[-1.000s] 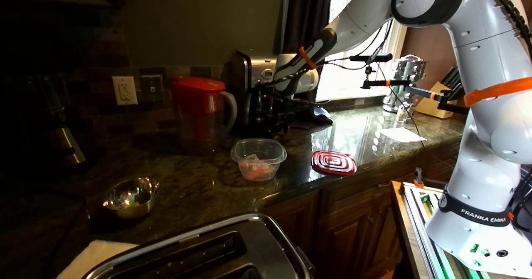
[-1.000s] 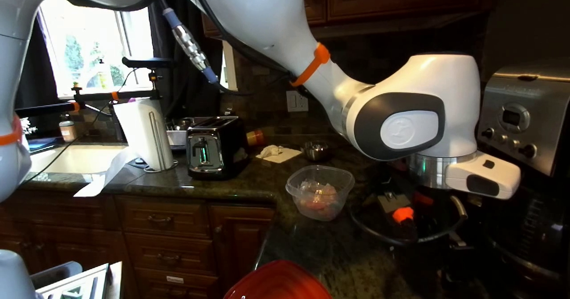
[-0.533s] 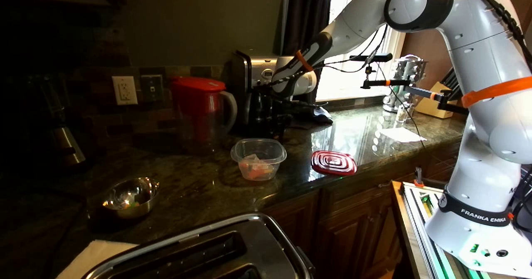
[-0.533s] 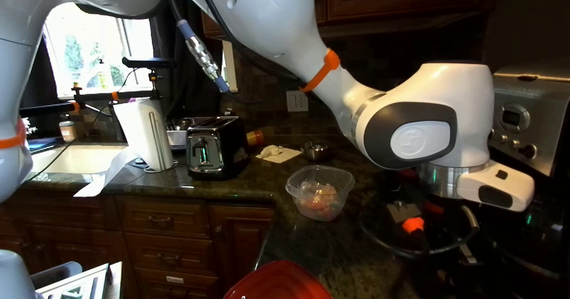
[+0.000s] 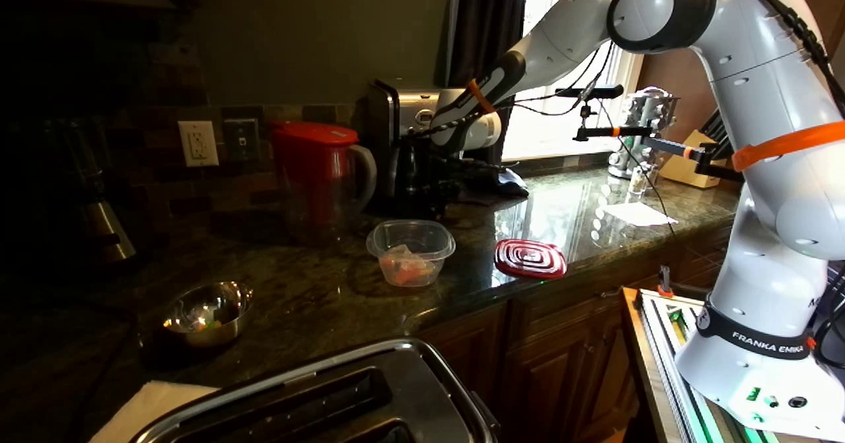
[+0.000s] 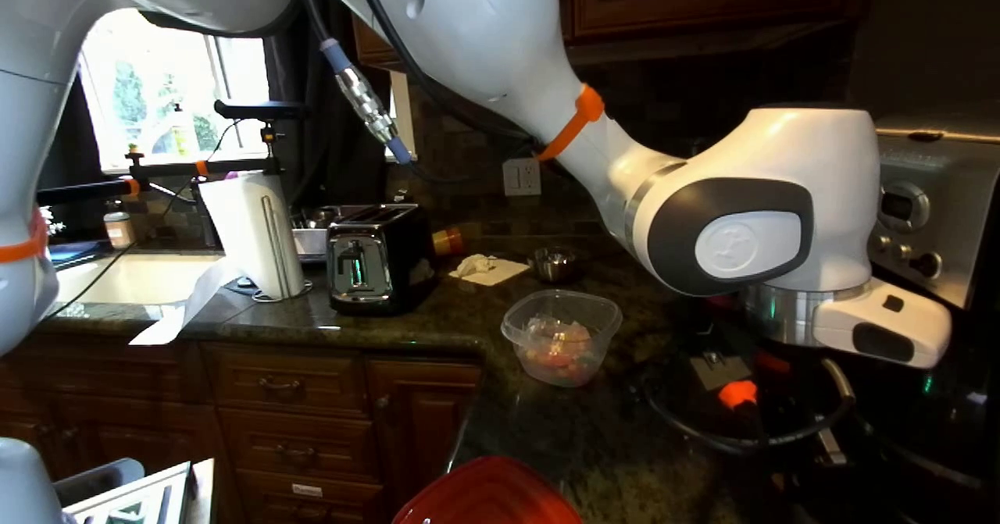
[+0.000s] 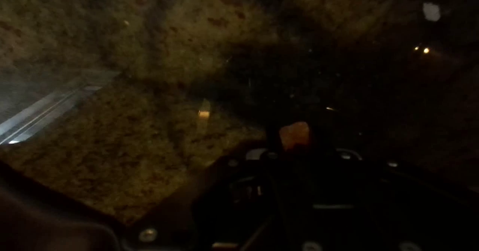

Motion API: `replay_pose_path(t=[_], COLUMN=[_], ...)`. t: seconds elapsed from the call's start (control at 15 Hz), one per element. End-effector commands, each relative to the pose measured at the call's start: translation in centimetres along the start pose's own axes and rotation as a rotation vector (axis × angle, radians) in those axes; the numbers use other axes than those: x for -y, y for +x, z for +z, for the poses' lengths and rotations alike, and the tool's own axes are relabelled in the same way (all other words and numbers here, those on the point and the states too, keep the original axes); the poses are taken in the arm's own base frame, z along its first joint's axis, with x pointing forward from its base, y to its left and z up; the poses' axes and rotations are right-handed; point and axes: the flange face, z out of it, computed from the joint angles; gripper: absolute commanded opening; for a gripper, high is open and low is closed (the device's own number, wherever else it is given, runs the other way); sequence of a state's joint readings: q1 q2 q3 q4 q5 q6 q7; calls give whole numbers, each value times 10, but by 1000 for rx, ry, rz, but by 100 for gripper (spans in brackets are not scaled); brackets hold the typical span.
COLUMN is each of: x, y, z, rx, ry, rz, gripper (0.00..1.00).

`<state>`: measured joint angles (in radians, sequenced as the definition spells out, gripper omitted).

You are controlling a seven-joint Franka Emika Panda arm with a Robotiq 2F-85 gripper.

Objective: Place the two orange objects from the counter in the clear bowl.

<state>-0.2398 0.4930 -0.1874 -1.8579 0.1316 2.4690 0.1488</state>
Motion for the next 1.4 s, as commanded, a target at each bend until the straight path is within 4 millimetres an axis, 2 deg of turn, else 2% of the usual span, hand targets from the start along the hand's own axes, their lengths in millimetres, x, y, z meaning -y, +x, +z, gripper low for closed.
replay_pose_path(t=[0.0,0.13,0.67,1.0,1.2,1.27,1.33], x=[7,13,48,98,129,140,148], y=[-7,-19,-105,-161,-182,-186,-187], z=[-10,-25,-106,-150,-160,-158,-157], rx=[6,4,23,112,184,200,204], ry=[29,43,188,236,242,256,261], rz=[-28,-65,-356,-631,-785,-831,-861], gripper=[2,0,2,2,2,6,26])
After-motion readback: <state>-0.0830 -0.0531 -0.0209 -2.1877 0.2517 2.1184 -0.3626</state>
